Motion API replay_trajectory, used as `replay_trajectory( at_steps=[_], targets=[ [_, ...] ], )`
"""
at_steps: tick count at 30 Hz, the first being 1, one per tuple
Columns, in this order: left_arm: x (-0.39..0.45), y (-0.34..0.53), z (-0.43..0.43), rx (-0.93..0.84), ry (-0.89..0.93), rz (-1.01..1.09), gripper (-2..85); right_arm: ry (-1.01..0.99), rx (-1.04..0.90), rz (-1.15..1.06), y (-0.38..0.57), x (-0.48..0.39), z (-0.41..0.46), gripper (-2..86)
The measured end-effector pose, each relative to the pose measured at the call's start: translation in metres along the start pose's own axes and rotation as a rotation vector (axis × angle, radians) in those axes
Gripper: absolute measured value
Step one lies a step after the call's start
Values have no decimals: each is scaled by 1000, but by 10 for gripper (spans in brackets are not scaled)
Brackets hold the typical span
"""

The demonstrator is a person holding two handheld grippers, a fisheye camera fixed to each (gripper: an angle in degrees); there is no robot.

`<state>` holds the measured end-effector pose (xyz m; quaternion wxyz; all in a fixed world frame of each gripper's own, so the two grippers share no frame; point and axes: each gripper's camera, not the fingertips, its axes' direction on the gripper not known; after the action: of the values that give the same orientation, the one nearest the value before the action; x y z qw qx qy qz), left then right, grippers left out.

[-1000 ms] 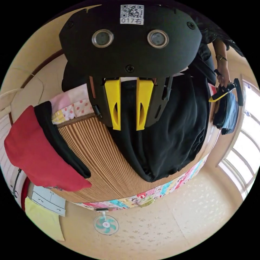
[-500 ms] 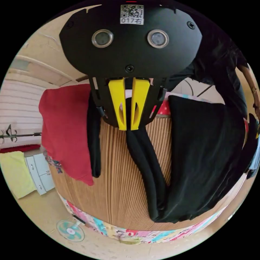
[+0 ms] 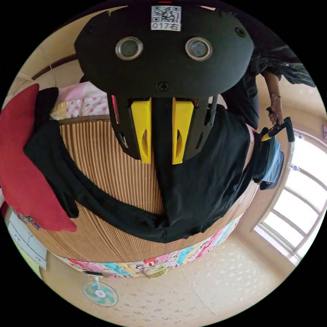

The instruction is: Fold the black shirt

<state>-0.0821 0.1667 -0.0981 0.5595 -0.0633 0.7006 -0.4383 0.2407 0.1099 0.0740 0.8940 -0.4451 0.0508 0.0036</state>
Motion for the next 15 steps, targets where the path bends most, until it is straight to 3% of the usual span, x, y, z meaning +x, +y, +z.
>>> replay_trajectory(
  at_steps=[5,9,12,15],
  targets=[
    [21,-47,25,13,0,71,113,17,-60,-20,-25,-37,-2,114],
    [12,-88,69,-98,-53,72,124,30,-82,-79,-30,-54,-18,119],
    [20,-74,105,-150,-102,125,117,93,-86,-164,-13,-66,-16,105],
    [28,-36,104,-81,-152,139,70,209,-50,-292,16,-92,-36,75]
  ],
)
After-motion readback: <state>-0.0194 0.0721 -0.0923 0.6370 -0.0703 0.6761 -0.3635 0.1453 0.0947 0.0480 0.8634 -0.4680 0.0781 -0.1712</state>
